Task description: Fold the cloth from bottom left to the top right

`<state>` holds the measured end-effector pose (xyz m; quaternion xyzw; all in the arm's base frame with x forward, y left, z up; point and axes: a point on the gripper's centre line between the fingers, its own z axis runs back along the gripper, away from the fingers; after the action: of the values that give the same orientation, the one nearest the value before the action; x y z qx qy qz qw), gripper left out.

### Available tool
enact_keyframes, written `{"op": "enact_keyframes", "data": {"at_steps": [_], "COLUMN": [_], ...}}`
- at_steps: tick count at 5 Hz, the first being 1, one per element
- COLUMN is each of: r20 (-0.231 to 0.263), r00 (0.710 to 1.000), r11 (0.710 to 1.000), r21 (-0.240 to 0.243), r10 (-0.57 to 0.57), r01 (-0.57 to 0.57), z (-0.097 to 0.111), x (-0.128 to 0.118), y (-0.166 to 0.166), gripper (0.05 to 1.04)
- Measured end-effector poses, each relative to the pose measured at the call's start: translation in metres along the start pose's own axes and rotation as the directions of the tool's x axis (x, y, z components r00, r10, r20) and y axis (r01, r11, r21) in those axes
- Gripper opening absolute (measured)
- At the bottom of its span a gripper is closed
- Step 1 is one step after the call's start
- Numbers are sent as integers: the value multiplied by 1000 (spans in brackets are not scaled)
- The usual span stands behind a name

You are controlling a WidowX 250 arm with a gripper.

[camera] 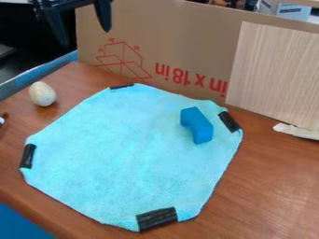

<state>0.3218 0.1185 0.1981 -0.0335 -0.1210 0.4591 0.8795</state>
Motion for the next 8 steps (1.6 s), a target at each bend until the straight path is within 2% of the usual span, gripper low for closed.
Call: {"op": "enact_keyframes", "data": {"at_steps": [1, 2, 3, 4, 5, 6, 7, 8], "r20": [-22, -31, 23, 53, 92, 126, 150, 152], "r00": [1000, 997, 989, 978, 968, 964, 959, 958], "r11": [1000, 995, 985, 973, 963, 963, 962, 961], "r21": [16, 67, 93, 125, 157, 166, 170, 176], "r10": [-3, -77, -147, -200, -235, -233, -241, -243], "r01": [4, 78, 145, 192, 219, 211, 216, 216], "z": [-11, -57, -78, -95, -100, -103, -108, -113], "x": [-3, -20, -31, -37, -37, -29, -29, -32], "y": [2, 25, 53, 81, 97, 111, 121, 130], "gripper": [1000, 1000, 1000, 1000, 1000, 1000, 1000, 1000]}}
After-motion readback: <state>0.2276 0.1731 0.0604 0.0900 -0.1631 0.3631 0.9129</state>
